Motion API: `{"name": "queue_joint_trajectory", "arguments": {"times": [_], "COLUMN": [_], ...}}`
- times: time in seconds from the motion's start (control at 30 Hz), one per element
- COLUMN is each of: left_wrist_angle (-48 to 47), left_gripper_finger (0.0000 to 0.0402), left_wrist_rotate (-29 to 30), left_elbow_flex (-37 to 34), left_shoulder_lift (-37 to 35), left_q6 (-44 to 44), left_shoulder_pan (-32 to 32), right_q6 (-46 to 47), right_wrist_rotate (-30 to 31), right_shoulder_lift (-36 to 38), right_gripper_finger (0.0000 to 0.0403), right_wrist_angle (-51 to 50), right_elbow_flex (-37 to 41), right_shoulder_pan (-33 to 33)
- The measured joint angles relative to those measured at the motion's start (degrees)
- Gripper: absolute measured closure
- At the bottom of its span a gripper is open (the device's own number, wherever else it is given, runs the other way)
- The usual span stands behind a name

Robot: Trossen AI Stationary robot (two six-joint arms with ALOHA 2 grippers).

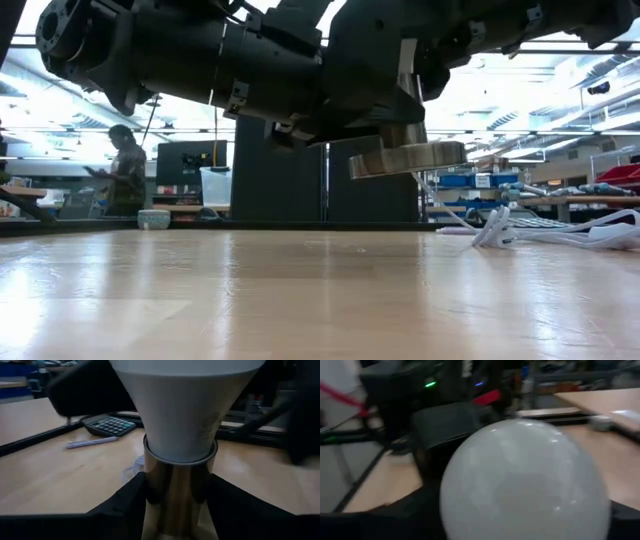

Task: Screw lightbulb
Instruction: Insert the lightbulb on the lamp

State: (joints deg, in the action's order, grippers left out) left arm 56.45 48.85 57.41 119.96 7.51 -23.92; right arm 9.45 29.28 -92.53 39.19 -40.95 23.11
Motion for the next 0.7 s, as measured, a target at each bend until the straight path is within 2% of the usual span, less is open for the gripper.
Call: {"name": "queue_joint_trajectory", "arguments": {"times": [0.17,0.27,0.53,0.7], "left_wrist_angle": [0.3,0.6,2.0,3.0], "left_gripper_finger": [0.0218,0.0218,0.0218,0.0218], "left_wrist_rotate": [-4.0,-10.5,-30.3,-44.5], "left_elbow_flex": [0.0,-0.3,-3.4,-3.8], "left_shoulder_lift": [0.0,0.0,0.0,0.0], "left_q6": [-1.3,-1.2,1.7,2.4], "left_shoulder_pan": [-0.1,0.0,2.7,5.2], "right_q6": [-0.5,-0.7,-2.8,-3.7], "right_wrist_rotate": [-9.6,-14.5,-25.4,-26.6], "right_shoulder_lift": [2.3,3.9,6.0,5.6], "right_gripper_finger": [0.0034,0.0010,0.0018,0.0017], "right_wrist_angle": [-5.4,-9.0,-14.4,-14.3], "right_elbow_flex": [0.0,0.0,0.0,0.0], "right_shoulder_pan": [-0.7,-0.8,-0.9,-1.0]}}
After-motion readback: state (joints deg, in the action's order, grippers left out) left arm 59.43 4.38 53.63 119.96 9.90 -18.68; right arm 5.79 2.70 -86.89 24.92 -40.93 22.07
